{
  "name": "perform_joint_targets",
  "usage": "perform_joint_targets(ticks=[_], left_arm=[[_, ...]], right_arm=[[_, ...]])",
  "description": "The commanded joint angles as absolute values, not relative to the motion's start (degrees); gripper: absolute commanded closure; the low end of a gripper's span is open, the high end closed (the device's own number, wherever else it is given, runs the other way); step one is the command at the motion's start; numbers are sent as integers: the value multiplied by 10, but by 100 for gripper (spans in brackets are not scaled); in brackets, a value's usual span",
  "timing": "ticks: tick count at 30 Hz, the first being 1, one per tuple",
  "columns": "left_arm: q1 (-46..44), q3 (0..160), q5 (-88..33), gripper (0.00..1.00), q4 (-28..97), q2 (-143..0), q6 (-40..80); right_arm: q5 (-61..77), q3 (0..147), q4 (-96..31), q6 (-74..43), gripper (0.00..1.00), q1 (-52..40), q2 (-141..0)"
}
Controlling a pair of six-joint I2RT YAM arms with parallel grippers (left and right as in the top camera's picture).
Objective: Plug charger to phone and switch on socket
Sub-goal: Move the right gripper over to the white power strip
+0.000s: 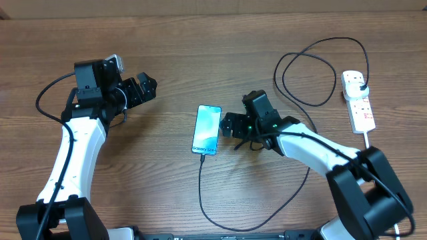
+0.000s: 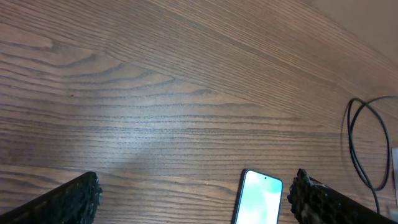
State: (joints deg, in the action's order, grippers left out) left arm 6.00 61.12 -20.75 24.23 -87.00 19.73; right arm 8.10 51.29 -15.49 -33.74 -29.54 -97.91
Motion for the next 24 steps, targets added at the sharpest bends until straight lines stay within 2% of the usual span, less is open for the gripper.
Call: perform_joint_targets(ticks=[1,7,16,24], left_arm=[[60,613,-204,1,242,-861,197],[60,613,-204,0,242,-861,197],[60,613,-204,0,242,-861,197],[60,613,-204,0,242,-861,197]], right_arm=[[73,517,-161,-333,5,-291,-921],[71,557,-223,-323,0,-279,-887],[67,701,-416,-255,0,-211,-886],[-59,791,-529,-252,0,-110,-886]])
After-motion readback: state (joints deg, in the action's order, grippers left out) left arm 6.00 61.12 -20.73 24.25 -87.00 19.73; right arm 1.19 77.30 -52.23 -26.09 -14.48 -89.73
